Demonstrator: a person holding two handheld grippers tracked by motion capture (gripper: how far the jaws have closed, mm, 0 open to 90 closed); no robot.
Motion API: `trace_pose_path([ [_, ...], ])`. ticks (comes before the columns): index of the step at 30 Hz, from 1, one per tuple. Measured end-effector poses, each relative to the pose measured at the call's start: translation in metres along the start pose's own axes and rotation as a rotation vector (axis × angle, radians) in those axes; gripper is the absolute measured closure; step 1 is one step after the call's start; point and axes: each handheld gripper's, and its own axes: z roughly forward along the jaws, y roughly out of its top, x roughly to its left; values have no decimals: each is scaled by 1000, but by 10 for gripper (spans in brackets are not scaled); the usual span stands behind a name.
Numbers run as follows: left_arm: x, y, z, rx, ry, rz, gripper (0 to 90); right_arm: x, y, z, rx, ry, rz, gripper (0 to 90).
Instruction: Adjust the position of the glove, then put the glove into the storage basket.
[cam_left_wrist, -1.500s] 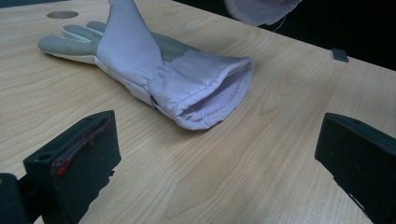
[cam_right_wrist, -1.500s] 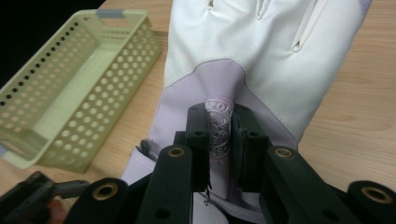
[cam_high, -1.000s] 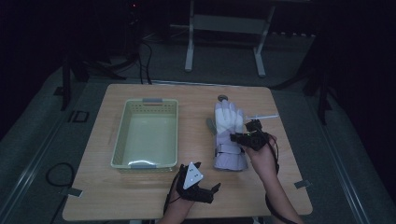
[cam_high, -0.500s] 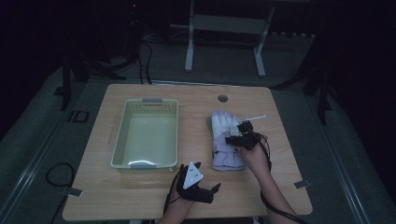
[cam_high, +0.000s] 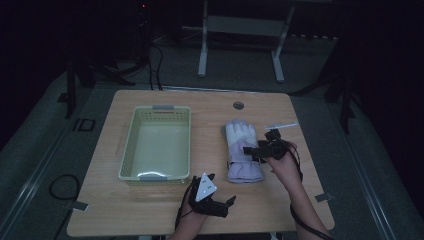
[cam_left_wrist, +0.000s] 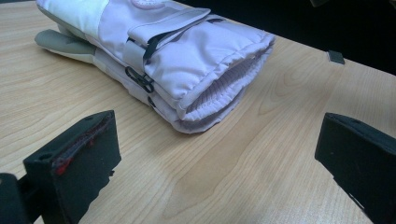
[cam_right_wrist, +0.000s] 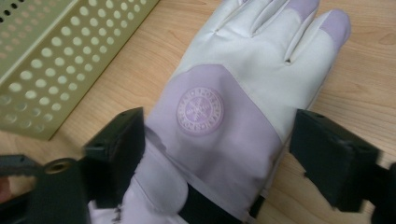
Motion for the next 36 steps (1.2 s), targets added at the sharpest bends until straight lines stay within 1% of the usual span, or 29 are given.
trace_pose_path([
  [1, 0, 0, 0, 0, 1, -1, 3, -1, -2, -1, 8, 7, -29, 163],
  [2, 0, 0, 0, 0, 1, -1, 3, -2, -4, -3, -3, 5, -71, 163],
  [3, 0, 0, 0, 0, 2, -3, 3, -2, -4, -3, -3, 5, -71, 163],
  [4, 0, 0, 0, -1, 1, -4, 2, -2, -7, -4, 5, 14, -128, 162],
  [6, 0, 0, 0, -3, -4, -2, 2, -2, -9, -6, 4, 2, -162, 163],
  [7, 1, 0, 0, -9, -13, -1, 2, -2, -11, -7, 1, -4, -188, 163],
  [8, 1, 0, 0, -17, -28, -5, 2, -3, -12, -10, -13, -9, -209, 163],
  [9, 1, 0, 0, -25, -31, -6, 2, -3, -13, -12, -25, -10, -218, 167],
  [10, 1, 0, 0, -30, -33, -6, 2, -4, -14, -16, -43, 3, -237, 171],
  [11, 2, 0, 0, -37, -52, -12, 2, -5, -14, -18, -53, 4, -251, 171],
  [12, 2, 0, 0, -38, -59, -20, 2, -6, -15, -21, -55, -4, -265, 173],
  [13, 2, 1, -1, -37, -66, -26, 2, -6, -16, -23, -57, -6, -274, 174],
  [14, 2, 5, -1, -12, -75, -38, 2, -7, -17, -26, -67, -4, -279, 174],
  [15, 2, 5, -1, -12, -75, -38, 2, -7, -17, -26, -67, -4, -279, 174],
  [16, 2, 13, -3, 10, -81, -51, 2, -12, -20, -35, -70, 14, -270, 172],
  [18, 1, 21, -5, -15, -97, -29, 2, -14, -23, -42, -102, 30, -273, 159],
  [19, 1, 26, -6, 4, -95, -20, 3, -15, -24, -45, -109, 40, -264, 146],
  [20, 1, 31, -7, 2, -103, -24, 3, -17, -24, -48, -109, 42, -248, 140],
  [21, 1, 34, -8, -7, -103, -30, 3, -19, -25, -50, -112, 38, -247, 139],
  [22, 0, 39, -8, -5, -89, -42, 3, -20, -25, -52, -117, 39, -249, 139],
  [23, 1, 43, -8, 5, -88, -50, 3, -21, -26, -54, -120, 40, -244, 132],
  [25, 1, 54, -7, 0, -99, -75, 3, -22, -27, -57, -140, 34, -241, 117],
  [27, 2, 64, -2, 9, -123, -76, 3, -24, -27, -58, -149, 36, -242, 113],
  [29, 4, 75, 3, 15, -143, -76, 3, -25, -27, -57, -150, 26, -251, 119],
  [31, 5, 87, 10, 27, -129, -59, 3, -26, -26, -56, -132, 6, -275, 166],
  [32, 7, 93, 13, 30, -137, -55, 3, -27, -26, -56, -128, -19, -297, 206],
  [33, 8, 98, 16, 34, -129, -48, 3, -27, -25, -55, -121, -25, -303, 233],
  [34, 9, 103, 19, 37, -122, -44, 3, -28, -24, -54, -119, -19, -306, 248],
  [36, 11, 113, 27, 54, -100, -12, 3, -30, -23, -53, -107, -32, -314, 321],
])
